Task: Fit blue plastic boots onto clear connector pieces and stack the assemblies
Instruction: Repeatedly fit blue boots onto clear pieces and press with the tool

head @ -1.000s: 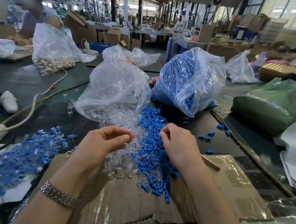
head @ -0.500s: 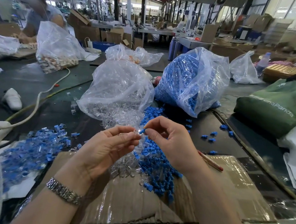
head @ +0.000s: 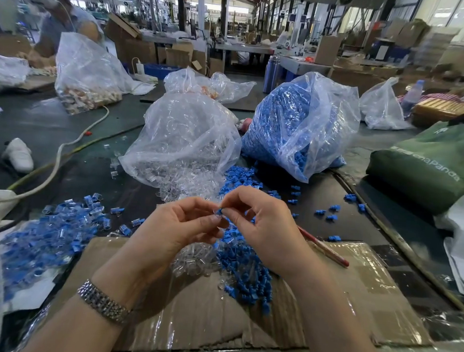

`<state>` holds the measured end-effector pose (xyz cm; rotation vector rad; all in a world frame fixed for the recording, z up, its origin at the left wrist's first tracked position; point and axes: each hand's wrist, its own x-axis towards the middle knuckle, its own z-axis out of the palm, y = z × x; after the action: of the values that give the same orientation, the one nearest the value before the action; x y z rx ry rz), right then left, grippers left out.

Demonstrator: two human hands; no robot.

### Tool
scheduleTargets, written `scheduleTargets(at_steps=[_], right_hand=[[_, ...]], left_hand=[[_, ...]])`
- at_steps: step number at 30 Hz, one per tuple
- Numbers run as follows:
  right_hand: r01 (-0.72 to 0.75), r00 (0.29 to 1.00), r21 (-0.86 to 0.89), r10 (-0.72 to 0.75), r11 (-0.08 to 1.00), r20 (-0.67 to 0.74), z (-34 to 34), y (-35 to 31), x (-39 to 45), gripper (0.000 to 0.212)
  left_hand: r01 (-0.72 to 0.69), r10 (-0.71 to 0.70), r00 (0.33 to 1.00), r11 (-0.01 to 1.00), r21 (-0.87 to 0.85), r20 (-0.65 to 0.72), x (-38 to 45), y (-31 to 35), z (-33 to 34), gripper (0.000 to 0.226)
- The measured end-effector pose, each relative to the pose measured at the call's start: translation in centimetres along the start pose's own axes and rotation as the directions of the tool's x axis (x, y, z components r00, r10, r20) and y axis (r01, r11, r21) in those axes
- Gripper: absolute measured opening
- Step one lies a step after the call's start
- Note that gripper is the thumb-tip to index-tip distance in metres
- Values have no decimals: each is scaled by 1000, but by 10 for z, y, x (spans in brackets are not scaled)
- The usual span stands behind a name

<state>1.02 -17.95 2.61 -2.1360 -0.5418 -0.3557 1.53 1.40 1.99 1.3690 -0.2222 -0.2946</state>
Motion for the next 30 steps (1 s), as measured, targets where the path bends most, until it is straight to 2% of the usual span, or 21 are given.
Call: scheduleTargets(at_steps=[3,9,11,13,15,17,19,21,22,23,25,28,30], right_hand=[[22,1000,-35,-22,999,4,1,3,0,5],[34,999,-60,-33,998,19,2,4,-1,10],[27,999,-80,-25,996,25,2,4,-1,12],[-5,998,-73,9,997,59,2,2,-1,12],[-88,993,8,87,996,82,-1,1,-1,11],[-183,983,4,183,983,-17,-9,5,0,14],[-358,932,-260,324,897,-163,-22,15,1,26],[-577,799,-526,566,625,-204,-32,23,0,51],[-637,711,-588,674,499,-198,-35,26,-2,62],[-661,645,-619,743,424,-180,-36,29,-3,68],[-663,604,-635,785,397,-139,-37,34,-5,62],[-639,643,-634,755,437,-128,-33,36,-4,40],[-629,654,-644,744,435,-136,-32,34,-3,34]], left_hand=[[-45,48,998,997,67,-52,1,-3,1,19],[-39,43,997,997,61,-61,3,-6,-1,29],[-37,39,998,998,58,-49,3,-6,-1,25],[-39,41,999,997,69,-27,4,-6,-4,24],[-36,37,999,997,69,-13,5,-8,-7,24],[-29,30,999,999,33,-22,6,-10,-9,25],[-30,30,999,1000,4,-44,7,-11,-12,31],[-31,30,998,999,-24,-47,8,-12,-15,33],[-31,29,999,999,-40,-39,8,-12,-16,30],[-31,30,999,998,-54,-30,8,-12,-16,27],[-32,31,999,997,-72,-18,8,-10,-16,27],[-36,35,999,996,-80,-14,7,-8,-14,32],[-38,36,999,996,-86,-15,6,-7,-12,33]])
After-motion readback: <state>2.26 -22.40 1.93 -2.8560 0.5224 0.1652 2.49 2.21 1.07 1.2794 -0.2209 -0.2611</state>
